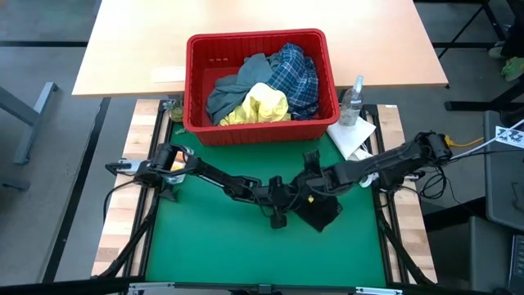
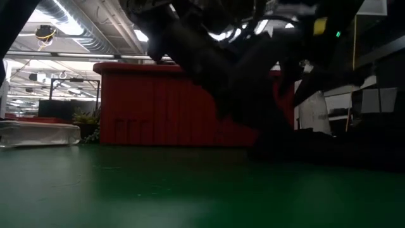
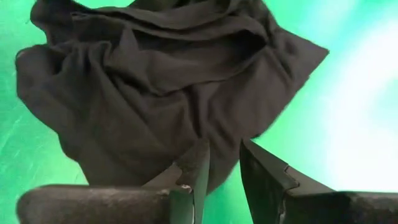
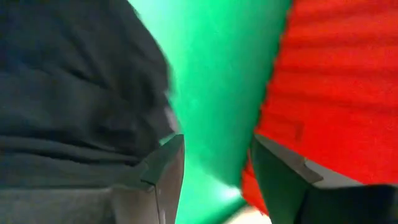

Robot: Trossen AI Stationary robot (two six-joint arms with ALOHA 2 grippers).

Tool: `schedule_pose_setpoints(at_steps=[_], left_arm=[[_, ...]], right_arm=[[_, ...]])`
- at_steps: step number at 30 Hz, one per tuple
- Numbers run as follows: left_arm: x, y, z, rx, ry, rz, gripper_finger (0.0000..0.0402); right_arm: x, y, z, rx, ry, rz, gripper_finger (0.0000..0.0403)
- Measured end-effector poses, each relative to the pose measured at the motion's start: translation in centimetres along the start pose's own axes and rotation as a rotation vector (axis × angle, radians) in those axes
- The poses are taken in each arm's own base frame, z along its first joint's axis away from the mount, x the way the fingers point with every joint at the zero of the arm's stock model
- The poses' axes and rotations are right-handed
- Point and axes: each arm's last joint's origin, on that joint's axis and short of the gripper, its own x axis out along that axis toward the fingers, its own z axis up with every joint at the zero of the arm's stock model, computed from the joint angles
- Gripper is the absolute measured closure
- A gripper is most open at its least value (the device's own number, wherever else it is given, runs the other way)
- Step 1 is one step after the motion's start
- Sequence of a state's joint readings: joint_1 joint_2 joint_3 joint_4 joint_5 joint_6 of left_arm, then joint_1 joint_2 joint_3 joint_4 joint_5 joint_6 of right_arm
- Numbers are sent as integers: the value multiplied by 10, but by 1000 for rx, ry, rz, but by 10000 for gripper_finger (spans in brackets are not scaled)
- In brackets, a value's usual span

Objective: Fold Laundry from Bin
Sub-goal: Fold the black underwear shorts

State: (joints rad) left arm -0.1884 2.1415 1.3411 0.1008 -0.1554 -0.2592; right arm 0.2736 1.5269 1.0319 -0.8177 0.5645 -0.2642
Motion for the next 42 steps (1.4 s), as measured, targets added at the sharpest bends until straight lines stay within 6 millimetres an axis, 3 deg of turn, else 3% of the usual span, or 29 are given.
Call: schedule_pose_setpoints(at_steps=[6, 15, 22, 31, 42], left_arm=[[-5, -8, 2, 10, -12, -12, 316], [-5, -5, 4, 5, -42, 59, 316], [-2, -1, 3, 2, -47, 105, 316], [7, 20, -2, -8, -1, 172, 316], [11, 29, -11, -6, 78, 182, 316]], right_arm=[[-18, 20, 10, 11, -89, 93, 221], [-40, 57, 15, 10, -169, 179, 221], [-24, 87, 2, 73, -193, 200, 221], [-4, 99, -22, 105, -72, 248, 221], [-6, 94, -61, 173, 314, 166, 221]])
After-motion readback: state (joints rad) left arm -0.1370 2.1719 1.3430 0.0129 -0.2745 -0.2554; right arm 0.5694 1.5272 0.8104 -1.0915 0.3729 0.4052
